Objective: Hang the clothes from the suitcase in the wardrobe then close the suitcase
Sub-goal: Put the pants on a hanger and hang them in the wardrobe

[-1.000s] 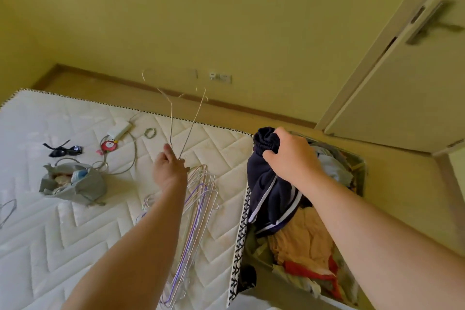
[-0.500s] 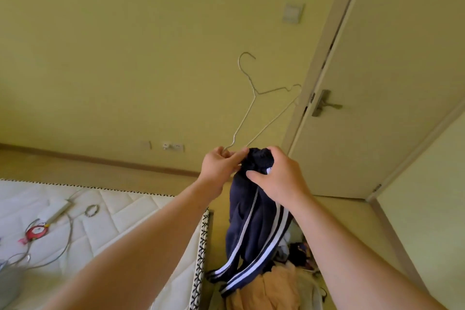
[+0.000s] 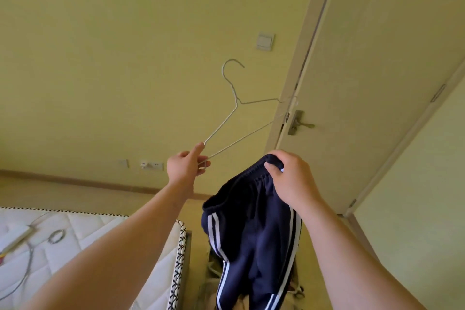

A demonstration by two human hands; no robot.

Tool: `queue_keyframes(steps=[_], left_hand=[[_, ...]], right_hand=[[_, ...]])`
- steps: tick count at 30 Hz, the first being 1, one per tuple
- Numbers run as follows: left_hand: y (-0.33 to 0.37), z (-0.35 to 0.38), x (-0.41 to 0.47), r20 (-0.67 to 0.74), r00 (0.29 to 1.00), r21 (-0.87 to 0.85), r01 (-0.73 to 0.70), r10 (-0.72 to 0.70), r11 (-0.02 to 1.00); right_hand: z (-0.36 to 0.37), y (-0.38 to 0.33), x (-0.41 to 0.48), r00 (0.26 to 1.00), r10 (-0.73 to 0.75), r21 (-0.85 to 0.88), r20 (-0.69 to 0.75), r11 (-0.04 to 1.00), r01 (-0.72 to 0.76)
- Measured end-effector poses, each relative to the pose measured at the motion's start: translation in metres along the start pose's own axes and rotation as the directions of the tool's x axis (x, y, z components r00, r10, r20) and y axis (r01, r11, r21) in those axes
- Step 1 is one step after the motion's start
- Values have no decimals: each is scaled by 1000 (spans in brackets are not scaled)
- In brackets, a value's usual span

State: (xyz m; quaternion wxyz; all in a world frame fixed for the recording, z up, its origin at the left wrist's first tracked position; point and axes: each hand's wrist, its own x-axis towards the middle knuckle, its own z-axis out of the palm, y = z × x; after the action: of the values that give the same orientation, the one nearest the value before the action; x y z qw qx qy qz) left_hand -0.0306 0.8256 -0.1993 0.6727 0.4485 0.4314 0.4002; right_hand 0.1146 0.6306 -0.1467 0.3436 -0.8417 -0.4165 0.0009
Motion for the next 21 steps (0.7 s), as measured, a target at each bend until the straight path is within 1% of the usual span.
queue_keyframes(steps=[2,5,10,14,18,21], left_hand=[[6,-7,3,-12,1000,-38,8,-8,999],[10,-20,12,-77,997,-88,12,-18,996],[15,-49,31,-169,985,-56,-52,42,997],[22,-63,39,-152,983,15,-98,100,995],[35,-69,46,-140,977,83,-151,162,985],[46,-72,52,-134,967,94,-206,217,974]], right_hand=[[-6,3,1,999,2,-10,-35,1000,-2],[-14,8,0,996,23,-19,-88,1000,-25],[-18,11,-3,984,61,-2,-167,998,-62],[-21,13,-5,976,84,6,-199,996,-84],[-24,17,-3,974,104,15,-200,995,-103],[-27,19,-3,974,119,7,-192,993,-120]])
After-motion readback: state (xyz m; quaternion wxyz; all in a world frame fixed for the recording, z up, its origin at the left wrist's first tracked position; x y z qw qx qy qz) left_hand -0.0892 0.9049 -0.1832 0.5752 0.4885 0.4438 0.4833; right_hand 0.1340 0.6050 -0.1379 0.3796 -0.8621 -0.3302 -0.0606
